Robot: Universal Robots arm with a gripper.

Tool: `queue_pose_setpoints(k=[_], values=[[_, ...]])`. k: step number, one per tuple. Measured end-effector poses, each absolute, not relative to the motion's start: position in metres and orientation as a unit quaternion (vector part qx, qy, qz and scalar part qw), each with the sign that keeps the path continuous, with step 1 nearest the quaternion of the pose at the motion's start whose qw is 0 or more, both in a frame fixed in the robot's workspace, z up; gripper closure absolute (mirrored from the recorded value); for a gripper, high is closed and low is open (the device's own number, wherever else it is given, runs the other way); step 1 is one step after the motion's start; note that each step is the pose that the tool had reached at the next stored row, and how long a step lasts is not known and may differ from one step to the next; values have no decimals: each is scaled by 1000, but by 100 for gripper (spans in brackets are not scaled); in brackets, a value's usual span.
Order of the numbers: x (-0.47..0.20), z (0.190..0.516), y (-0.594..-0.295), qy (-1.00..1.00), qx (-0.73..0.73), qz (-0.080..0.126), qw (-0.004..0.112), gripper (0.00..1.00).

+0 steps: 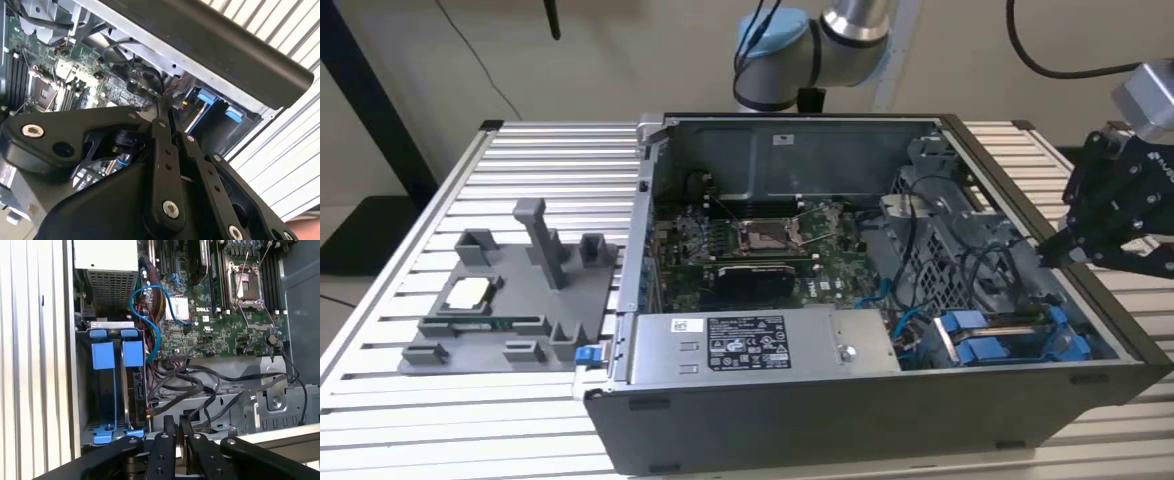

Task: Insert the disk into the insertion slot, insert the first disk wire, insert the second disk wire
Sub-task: 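Insert the second disk wire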

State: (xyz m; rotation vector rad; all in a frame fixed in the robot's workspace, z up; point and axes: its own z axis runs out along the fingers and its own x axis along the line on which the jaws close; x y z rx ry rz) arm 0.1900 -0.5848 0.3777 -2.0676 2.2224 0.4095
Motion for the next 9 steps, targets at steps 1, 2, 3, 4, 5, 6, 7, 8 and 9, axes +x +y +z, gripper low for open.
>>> queue_pose_setpoints(k=[1, 2, 3, 4, 5, 6, 7, 8, 9], values=[[188, 380, -585, 725, -674, 134, 39, 84], [185, 381, -585, 725, -674, 134, 39, 84], [182, 383, -585, 725, -674, 134, 39, 84], [178, 384, -585, 725, -674, 134, 39, 84], [175, 385, -585, 725, -674, 134, 39, 84], [172, 386, -585, 725, -675, 134, 39, 84], [168, 387, -585, 725, -674, 134, 39, 84], [165, 389, -585, 725, -674, 134, 39, 84], [163, 390, -585, 725, -674, 134, 39, 84]])
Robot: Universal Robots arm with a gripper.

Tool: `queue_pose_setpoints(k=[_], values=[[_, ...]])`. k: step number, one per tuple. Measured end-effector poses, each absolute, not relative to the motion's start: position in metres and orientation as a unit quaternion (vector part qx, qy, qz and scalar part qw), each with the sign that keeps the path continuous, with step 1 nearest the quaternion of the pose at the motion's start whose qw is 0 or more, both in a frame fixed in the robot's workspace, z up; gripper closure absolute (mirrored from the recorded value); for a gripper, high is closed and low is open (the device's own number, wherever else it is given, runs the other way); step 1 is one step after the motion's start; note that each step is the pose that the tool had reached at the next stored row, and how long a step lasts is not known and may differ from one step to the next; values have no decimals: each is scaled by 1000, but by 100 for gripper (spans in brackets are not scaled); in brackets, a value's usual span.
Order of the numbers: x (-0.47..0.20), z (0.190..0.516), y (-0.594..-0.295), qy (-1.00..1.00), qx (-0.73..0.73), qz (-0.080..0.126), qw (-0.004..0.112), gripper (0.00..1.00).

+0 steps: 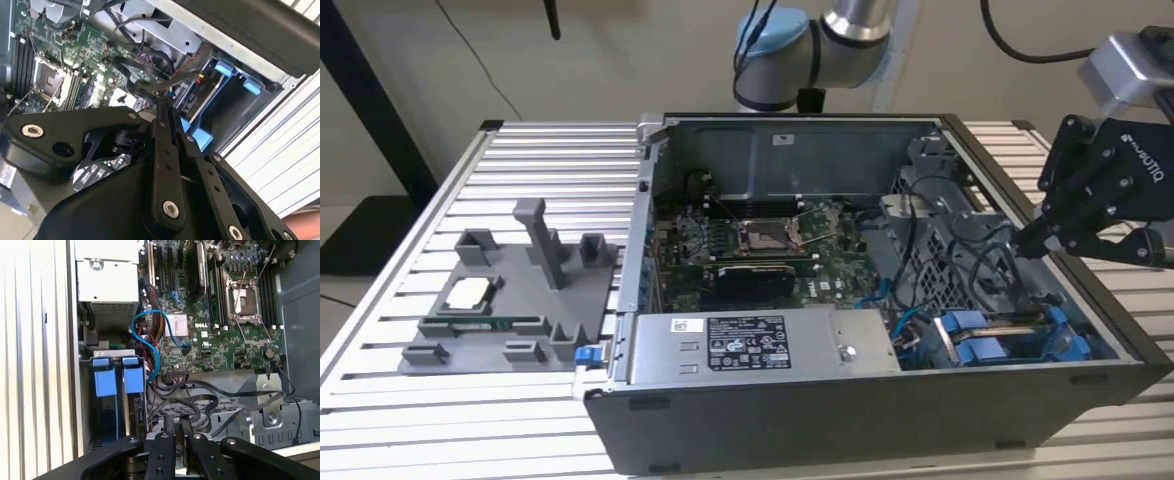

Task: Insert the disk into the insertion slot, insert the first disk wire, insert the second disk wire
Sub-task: 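Insert the second disk wire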

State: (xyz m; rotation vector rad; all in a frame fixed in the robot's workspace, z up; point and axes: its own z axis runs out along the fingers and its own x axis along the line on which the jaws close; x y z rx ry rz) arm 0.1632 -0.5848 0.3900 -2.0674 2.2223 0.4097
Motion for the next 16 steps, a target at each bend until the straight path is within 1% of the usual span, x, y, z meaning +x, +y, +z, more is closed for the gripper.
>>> queue_pose_setpoints(k=[12, 14, 16], values=[[162, 391, -585, 725, -674, 134, 40, 84], [161, 390, -585, 725, -675, 133, 39, 84], [160, 389, -585, 726, -675, 128, 35, 84]])
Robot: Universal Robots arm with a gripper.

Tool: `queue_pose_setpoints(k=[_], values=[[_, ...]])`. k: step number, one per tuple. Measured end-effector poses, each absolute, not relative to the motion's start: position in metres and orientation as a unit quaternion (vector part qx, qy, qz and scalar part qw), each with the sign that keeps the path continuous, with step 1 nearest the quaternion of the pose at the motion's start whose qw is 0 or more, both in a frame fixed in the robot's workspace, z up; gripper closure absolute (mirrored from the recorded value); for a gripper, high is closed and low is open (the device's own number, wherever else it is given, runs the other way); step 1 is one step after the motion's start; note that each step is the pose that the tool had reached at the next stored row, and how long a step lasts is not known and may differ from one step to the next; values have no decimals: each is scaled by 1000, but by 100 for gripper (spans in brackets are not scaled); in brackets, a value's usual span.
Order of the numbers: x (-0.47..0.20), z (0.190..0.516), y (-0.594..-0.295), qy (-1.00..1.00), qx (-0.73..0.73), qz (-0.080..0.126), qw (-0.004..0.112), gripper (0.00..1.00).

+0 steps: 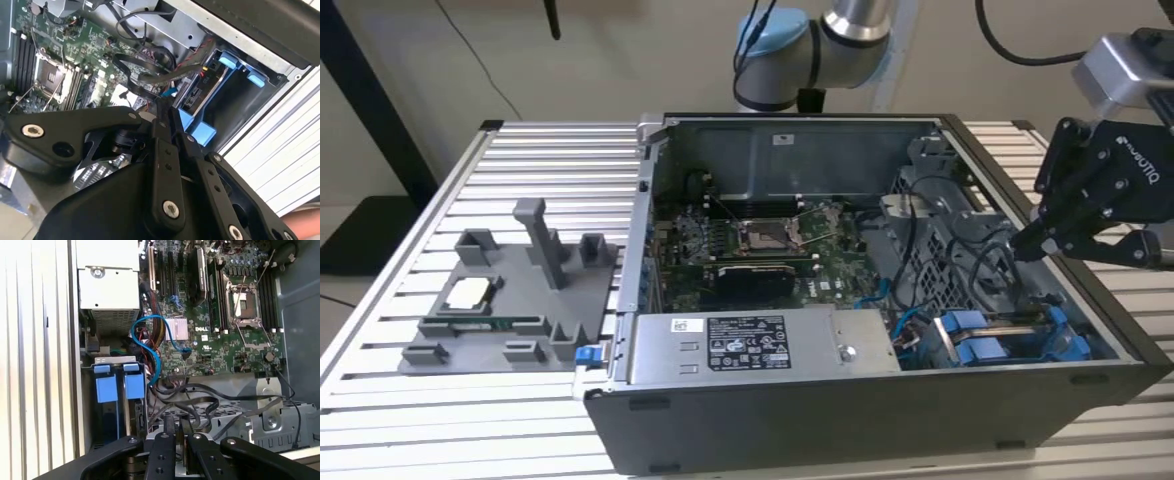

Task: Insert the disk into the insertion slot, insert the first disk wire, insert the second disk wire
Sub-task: 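Insert the second disk wire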

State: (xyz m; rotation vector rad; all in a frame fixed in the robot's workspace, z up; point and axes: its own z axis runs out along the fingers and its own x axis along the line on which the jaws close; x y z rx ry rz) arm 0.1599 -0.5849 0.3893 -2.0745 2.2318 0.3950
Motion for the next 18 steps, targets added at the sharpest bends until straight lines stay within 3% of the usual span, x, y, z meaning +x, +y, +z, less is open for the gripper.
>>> queue_pose_setpoints(k=[18], values=[[140, 374, -583, 731, -676, 89, 7, 84]])
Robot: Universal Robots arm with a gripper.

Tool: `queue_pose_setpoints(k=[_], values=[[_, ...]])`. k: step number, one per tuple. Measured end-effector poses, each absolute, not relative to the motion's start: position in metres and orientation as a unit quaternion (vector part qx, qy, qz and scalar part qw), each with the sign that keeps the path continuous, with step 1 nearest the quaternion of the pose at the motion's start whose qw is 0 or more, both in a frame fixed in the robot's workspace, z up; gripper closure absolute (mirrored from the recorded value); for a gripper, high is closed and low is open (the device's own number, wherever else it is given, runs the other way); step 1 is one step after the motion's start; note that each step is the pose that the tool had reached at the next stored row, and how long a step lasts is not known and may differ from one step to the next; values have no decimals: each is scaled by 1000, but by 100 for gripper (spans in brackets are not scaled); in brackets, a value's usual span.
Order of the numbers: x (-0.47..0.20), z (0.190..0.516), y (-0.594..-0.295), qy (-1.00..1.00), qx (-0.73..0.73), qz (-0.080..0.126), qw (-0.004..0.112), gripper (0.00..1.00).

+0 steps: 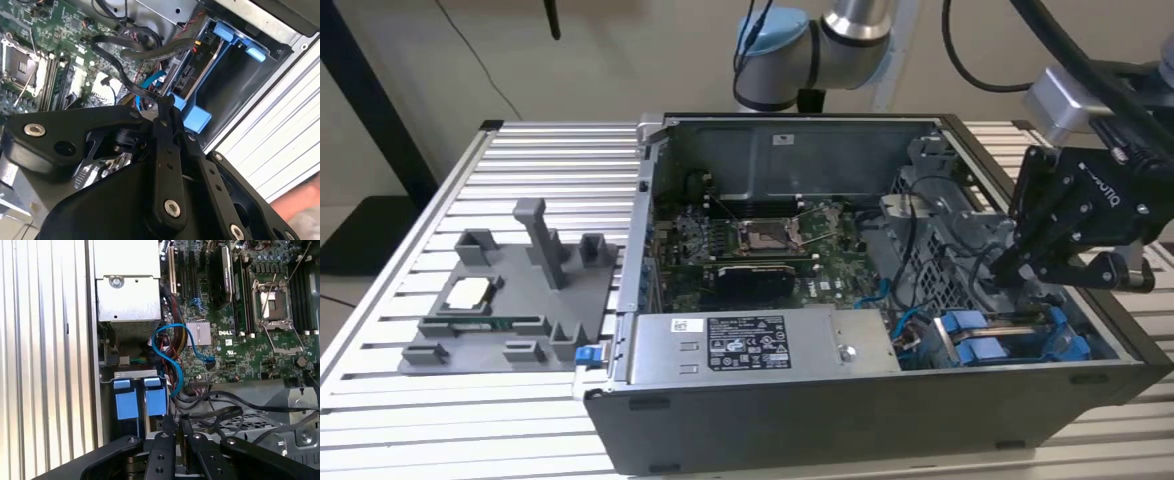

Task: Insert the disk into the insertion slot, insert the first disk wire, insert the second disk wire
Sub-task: 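Insert the second disk wire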

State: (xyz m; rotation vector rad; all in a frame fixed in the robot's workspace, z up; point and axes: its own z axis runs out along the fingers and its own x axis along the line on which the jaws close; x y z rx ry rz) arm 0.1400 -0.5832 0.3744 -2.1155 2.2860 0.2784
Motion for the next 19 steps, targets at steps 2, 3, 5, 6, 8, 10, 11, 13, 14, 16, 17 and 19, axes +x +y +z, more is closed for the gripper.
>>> queue_pose_setpoints(k=[2, 3, 5, 6, 8, 10, 11, 13, 14, 16, 17, 19], values=[[139, 373, -583, 732, -677, 84, 4, 84], [139, 372, -583, 732, -677, 82, 2, 84], [139, 370, -583, 732, -677, 77, -2, 84], [139, 369, -583, 732, -677, 75, -4, 84], [139, 367, -582, 733, -677, 70, -8, 84], [139, 365, -582, 733, -677, 65, -13, 84], [139, 365, -581, 734, -676, 62, -15, 84], [139, 363, -581, 734, -676, 57, -20, 84], [139, 362, -581, 734, -676, 54, -21, 84], [139, 360, -580, 734, -676, 51, -23, 84], [139, 360, -580, 734, -676, 51, -23, 84], [139, 360, -580, 734, -676, 51, -23, 84]])
